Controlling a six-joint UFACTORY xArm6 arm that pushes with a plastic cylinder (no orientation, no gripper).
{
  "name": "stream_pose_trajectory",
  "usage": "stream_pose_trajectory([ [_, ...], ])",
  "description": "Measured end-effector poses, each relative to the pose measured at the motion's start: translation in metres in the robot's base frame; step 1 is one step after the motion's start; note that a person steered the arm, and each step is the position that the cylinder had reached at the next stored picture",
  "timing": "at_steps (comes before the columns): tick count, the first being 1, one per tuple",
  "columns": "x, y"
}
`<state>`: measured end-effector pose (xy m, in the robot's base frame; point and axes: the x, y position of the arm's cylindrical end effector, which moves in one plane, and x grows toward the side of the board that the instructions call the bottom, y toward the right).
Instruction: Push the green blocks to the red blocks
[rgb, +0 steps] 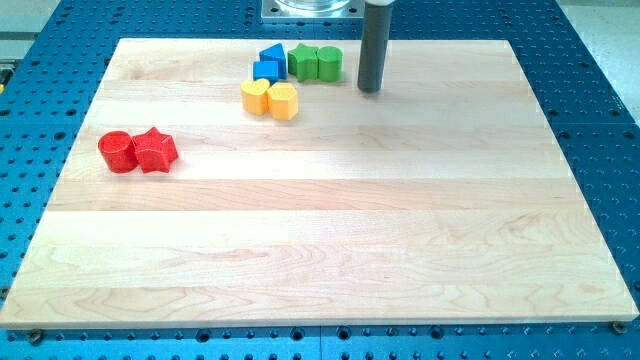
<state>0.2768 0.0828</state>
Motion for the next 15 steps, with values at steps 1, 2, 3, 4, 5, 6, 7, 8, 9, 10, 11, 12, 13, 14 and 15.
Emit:
stream_pose_trajectory([
  [1,-0.023,-0.008],
  [2,-0.026,-0.031],
  [3,-0.026,-0.046],
  [4,-0.026,-0.09],
  [5,-0.027,-0.107],
  [6,-0.031,-0.131],
  [7,-0.033,-0.146],
  [8,-0.044,-0.153],
  [9,-0.012,-0.19],
  [10,0.024,-0.218],
  [11,0.065,-0.251],
  [12,0.097,-0.292],
  [13,0.085,-0.295],
  [14,0.059,-0.279],
  [15,0.032,-0.221],
])
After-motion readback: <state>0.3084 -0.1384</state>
